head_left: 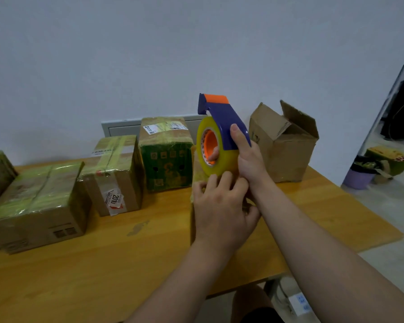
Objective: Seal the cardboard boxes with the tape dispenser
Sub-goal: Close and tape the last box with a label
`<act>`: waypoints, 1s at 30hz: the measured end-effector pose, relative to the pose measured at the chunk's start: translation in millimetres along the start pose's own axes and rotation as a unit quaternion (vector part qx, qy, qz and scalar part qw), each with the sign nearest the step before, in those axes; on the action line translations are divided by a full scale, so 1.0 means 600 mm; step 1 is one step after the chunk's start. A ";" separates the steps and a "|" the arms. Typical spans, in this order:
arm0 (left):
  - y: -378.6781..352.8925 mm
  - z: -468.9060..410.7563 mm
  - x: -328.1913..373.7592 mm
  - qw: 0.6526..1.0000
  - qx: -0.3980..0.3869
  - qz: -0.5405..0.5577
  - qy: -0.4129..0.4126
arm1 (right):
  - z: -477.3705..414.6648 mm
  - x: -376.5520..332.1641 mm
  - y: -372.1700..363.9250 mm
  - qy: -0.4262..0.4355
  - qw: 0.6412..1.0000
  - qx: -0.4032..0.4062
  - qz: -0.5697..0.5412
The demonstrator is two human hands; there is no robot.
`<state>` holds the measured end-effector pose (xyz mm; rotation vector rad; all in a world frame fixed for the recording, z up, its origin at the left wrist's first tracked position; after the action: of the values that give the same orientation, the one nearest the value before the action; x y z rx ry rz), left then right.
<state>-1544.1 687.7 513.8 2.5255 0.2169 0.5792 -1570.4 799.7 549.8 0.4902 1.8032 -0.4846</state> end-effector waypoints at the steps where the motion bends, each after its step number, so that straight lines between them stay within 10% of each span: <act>1: -0.003 0.000 0.004 1.000 0.000 -0.007 -0.006 | 0.000 0.000 0.006 -0.001 1.000 0.003 -0.004; 18: -0.053 -0.025 -0.064 0.975 -0.211 -0.052 -0.035 | 0.029 -0.024 0.159 0.165 0.969 0.170 0.073; 30: -0.200 -0.204 -0.144 0.963 -0.183 -0.188 0.066 | 0.015 -0.057 0.316 0.231 0.838 0.407 0.279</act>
<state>-1680.1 822.8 512.2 2.0228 0.5690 0.5729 -1449.0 948.6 565.1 1.8002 1.7042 -0.7495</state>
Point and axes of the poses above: each hand's wrist, its own z-axis away from the middle knuckle, its own y-axis out of the back of the hand, x = y × z, the point moved 6 cm from there along -z, towards the middle knuckle, and after that the axes turned 15 degrees about z, right-handed, at the moved point
